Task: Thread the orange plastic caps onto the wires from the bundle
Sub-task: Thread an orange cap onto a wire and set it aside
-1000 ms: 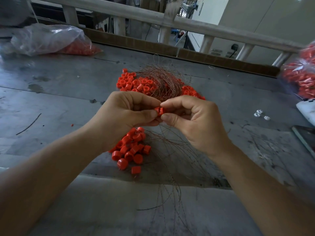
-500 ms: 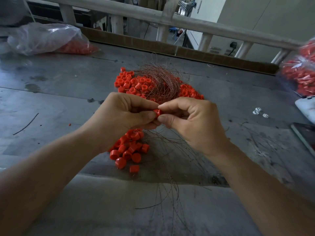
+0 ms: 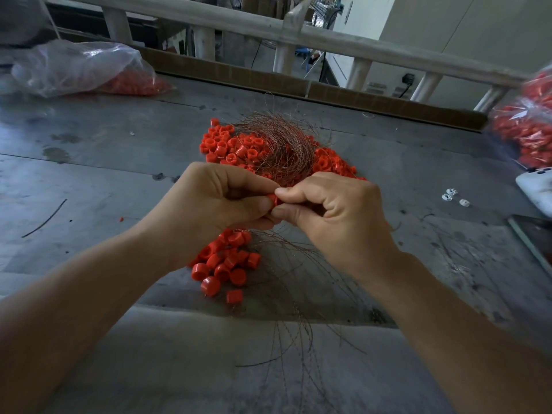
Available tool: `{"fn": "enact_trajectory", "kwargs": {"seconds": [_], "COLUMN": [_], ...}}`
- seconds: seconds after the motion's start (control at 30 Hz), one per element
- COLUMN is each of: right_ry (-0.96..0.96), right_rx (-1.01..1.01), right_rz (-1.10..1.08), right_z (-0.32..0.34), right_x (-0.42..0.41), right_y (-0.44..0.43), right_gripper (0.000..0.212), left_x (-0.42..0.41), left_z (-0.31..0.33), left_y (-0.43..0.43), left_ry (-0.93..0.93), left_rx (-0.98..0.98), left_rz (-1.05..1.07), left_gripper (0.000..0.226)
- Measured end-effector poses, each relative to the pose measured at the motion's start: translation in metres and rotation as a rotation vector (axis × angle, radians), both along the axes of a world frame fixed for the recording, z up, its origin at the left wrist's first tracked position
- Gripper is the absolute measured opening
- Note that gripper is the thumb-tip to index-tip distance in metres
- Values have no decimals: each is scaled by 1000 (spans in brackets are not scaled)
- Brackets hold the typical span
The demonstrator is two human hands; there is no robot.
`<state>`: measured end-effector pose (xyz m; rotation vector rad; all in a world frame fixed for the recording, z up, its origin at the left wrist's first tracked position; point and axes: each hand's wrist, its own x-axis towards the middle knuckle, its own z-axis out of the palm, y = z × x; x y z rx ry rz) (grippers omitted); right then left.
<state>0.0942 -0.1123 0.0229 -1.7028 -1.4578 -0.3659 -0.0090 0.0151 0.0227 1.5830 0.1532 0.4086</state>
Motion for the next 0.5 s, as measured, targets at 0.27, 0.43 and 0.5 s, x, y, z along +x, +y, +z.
{"fn": "enact_trajectory", "kwargs": {"seconds": [0.27,0.43,0.5], "right_ry": [181,270,225], "right_rx": [-21,-158,-221], "right_rz": [95,178,188], "right_z": [4,8,9], "right_x": [6,6,5], "right_y": [-1,-2,-2], "right_gripper": [20,35,30], "left_x": [0,-3,-3], "left_z": [-1,1,0], "left_y": [5,8,8], "left_ry": [11,14,25], "left_rx": [-39,-82,-90], "left_rz": [-86,-181,-193], "left_gripper": [34,38,42]}}
